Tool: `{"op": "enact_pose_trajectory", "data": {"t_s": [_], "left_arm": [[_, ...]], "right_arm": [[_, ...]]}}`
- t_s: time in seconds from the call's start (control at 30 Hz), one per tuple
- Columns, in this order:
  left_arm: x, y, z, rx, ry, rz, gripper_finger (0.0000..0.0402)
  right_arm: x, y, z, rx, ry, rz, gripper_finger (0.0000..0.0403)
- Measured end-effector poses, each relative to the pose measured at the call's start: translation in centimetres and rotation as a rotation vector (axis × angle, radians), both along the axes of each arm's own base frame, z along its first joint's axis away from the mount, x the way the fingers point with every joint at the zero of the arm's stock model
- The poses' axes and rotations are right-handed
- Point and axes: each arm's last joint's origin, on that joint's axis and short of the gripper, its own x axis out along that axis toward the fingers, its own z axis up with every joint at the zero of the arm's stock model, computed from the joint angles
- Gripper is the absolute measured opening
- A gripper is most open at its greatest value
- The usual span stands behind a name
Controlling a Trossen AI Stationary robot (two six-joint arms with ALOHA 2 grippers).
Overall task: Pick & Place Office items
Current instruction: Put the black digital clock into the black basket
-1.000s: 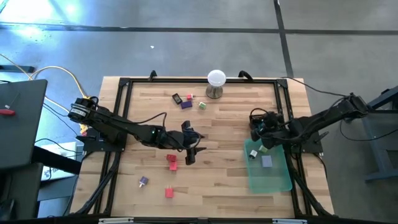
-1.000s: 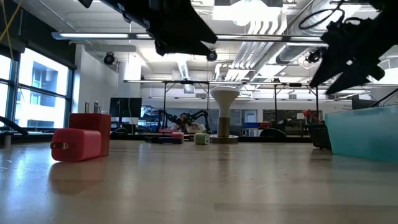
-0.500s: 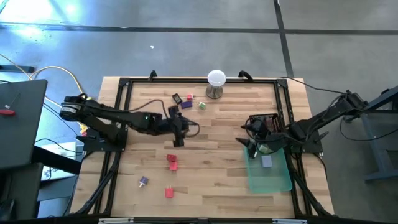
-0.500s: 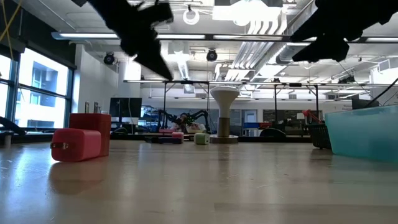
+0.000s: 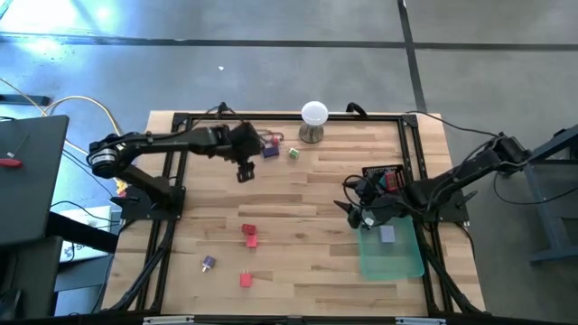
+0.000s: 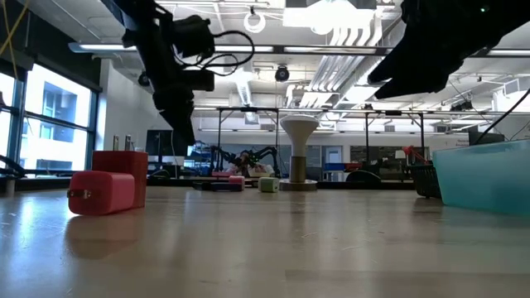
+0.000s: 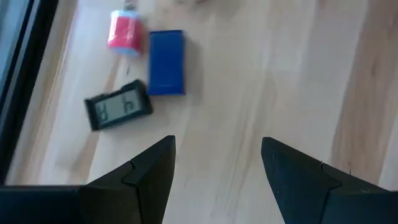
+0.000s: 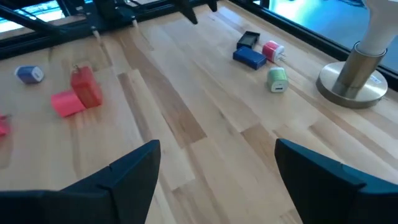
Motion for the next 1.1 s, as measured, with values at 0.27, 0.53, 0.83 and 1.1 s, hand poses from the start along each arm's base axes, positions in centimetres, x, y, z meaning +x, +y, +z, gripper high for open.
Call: {"op": "enact_pose_trajectory", "data": {"t_s": [0.27, 0.53, 0.83, 1.1], "left_arm": [[-1.0, 3.5, -0.7, -0.132, -0.088, 0.343, 0.0229], [-1.1, 4.4, -2.4, -0.221, -0.045, 0.501, 0.0229], [-0.8, 4.5, -3.4, -0.237, -0.005, 0.507, 0.0229], [-0.9, 4.5, -3.5, -0.241, -0.012, 0.592, 0.0229]], "right_arm": [[0.3, -0.4, -0.1, 0.032, 0.007, 0.018, 0.0303], [0.3, -0.3, -0.1, 0.033, 0.004, 0.019, 0.0303], [0.3, -0.3, -0.1, 0.033, 0.004, 0.018, 0.0303], [0.3, -0.3, 0.0, 0.033, 0.001, 0.018, 0.0303]]}}
